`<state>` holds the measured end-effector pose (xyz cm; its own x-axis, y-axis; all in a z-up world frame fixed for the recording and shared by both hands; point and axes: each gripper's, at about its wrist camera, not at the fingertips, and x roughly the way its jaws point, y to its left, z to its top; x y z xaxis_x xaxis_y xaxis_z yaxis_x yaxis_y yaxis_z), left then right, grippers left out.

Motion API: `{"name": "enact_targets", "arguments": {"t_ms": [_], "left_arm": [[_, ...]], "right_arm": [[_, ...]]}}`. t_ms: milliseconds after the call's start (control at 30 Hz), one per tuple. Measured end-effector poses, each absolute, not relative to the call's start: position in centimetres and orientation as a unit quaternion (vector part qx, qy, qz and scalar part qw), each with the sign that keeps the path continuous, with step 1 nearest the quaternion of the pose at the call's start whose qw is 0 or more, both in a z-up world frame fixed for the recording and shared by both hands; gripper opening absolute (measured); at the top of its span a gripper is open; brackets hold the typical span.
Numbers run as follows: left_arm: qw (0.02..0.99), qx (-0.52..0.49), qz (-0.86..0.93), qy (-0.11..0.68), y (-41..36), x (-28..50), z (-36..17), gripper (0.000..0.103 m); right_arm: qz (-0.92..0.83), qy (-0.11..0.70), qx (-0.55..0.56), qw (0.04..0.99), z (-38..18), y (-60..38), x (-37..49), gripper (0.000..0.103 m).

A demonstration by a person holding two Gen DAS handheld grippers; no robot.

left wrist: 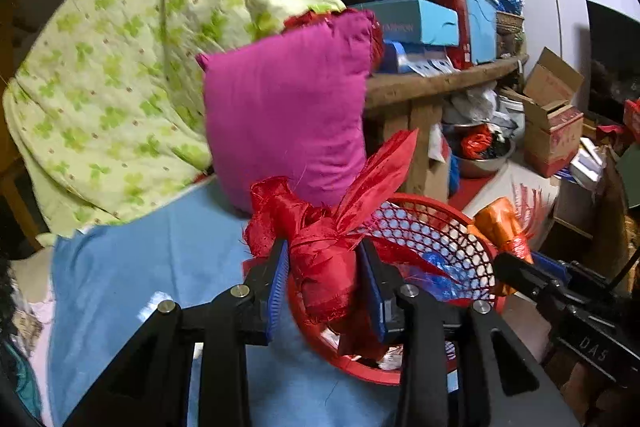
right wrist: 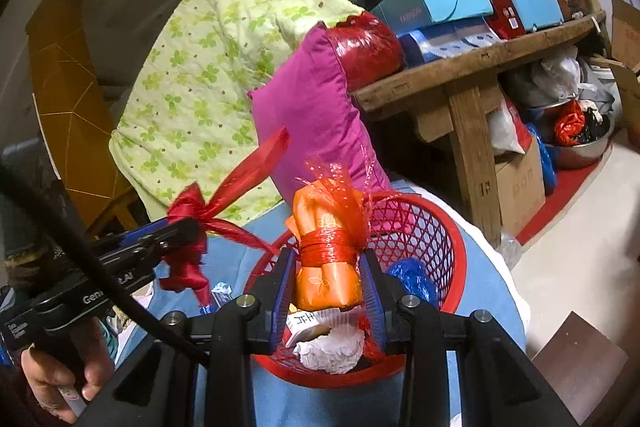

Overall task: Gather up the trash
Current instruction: 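Open both tools to drop the ribbons into the wastebasket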

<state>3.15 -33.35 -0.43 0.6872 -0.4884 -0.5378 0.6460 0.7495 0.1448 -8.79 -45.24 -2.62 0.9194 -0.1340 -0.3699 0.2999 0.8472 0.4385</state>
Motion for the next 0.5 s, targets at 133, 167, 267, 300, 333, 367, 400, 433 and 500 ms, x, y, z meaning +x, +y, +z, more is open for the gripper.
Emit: {"name": "enact_targets", "arguments": {"t_ms": [133,167,267,300,333,367,400,433,500], "left_arm": [[0.897,0.146,-0.320,0.267,-33.1,4.4,-1.8,0.051],[0.897,0.143,-0.320,0.271,-32.9,4.7,-2.0,0.058],[0.895,0.128,-0.322,0.280,-31.9,5.4,-2.7,0.060],[0.896,0.127,-0.319,0.281,-31.6,5.5,-2.8,0.060],[0.898,0.126,-0.314,0.281,-31.1,5.7,-3.0,0.060],[0.900,0.123,-0.310,0.282,-30.5,5.9,-3.1,0.060],[0.901,0.120,-0.305,0.284,-29.9,6.2,-3.2,0.060],[0.903,0.115,-0.299,0.286,-29.0,6.5,-3.3,0.060],[0.909,0.106,-0.280,0.290,-26.8,7.2,-3.7,0.060]], "right_arm": [[-0.114,0.183,0.270,0.938,-3.7,-45.8,-8.3,0.037],[-0.115,0.189,0.275,0.936,-3.9,-46.0,-8.1,0.039],[-0.114,0.189,0.300,0.928,-4.7,-46.6,-8.1,0.066],[-0.112,0.184,0.307,0.927,-4.8,-46.7,-8.2,0.066],[-0.111,0.181,0.310,0.927,-4.9,-46.7,-8.3,0.065],[-0.115,0.180,0.308,0.927,-4.8,-46.7,-8.3,0.065],[-0.119,0.177,0.303,0.929,-4.6,-46.5,-8.3,0.065],[-0.120,0.173,0.299,0.931,-4.4,-46.4,-8.3,0.065],[-0.113,0.166,0.290,0.936,-3.8,-45.8,-8.3,0.065]]}}
